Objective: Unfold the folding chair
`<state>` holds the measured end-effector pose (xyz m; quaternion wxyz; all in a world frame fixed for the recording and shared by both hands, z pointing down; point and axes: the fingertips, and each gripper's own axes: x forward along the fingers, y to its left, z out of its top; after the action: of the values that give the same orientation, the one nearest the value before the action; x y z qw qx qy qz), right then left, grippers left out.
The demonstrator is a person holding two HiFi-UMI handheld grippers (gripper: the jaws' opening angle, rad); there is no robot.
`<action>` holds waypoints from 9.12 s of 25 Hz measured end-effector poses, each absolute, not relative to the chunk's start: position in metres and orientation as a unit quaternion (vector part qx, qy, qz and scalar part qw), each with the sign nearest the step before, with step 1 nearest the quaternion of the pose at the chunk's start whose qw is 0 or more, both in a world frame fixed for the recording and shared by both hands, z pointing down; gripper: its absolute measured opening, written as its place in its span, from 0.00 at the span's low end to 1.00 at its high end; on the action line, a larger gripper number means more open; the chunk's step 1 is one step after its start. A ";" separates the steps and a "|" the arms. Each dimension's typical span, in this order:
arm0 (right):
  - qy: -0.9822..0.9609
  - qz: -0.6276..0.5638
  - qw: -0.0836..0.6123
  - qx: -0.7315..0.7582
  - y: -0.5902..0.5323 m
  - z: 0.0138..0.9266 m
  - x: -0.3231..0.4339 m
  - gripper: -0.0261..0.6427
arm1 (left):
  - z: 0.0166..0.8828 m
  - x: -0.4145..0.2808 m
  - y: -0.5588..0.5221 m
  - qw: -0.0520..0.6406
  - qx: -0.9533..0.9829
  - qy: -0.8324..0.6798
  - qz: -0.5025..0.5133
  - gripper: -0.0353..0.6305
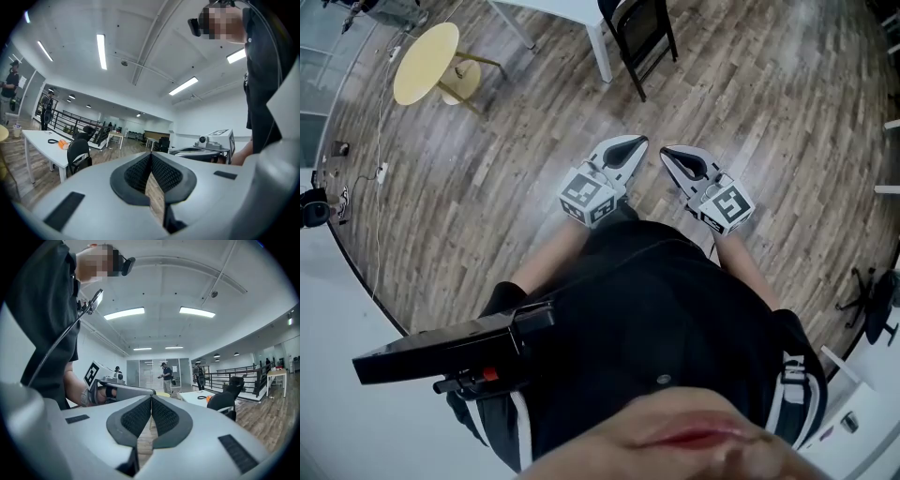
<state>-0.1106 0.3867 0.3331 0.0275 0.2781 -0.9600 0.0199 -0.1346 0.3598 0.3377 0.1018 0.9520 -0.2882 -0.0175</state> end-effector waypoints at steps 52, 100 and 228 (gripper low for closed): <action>-0.978 0.037 -0.007 0.206 -0.071 0.341 -0.023 0.05 | 0.344 -0.082 -0.076 0.084 0.905 -0.415 0.028 0.06; -0.857 0.121 0.018 0.501 -0.325 0.398 -0.078 0.05 | 0.620 -0.144 -0.466 0.322 0.826 -0.204 0.415 0.37; -0.619 0.663 -0.227 0.354 -0.073 1.105 0.325 0.38 | 0.747 0.007 -0.339 0.388 0.838 -0.167 0.346 0.17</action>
<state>0.3251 -0.0734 1.1049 -0.2269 0.3544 -0.6190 0.6631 0.0074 -0.3394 0.7473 0.3877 0.8378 -0.1672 0.3462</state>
